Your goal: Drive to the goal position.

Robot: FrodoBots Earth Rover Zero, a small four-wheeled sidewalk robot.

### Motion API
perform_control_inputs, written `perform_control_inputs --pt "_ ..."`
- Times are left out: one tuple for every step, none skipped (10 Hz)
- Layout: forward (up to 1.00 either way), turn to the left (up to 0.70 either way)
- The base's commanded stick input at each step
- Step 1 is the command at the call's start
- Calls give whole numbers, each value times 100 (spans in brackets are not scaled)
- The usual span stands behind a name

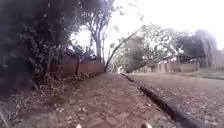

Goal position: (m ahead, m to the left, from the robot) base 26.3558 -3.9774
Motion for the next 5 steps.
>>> perform_control_inputs --pt "50 0" --pt "50 0" --pt "50 0" --pt "50 0" --pt "50 0"
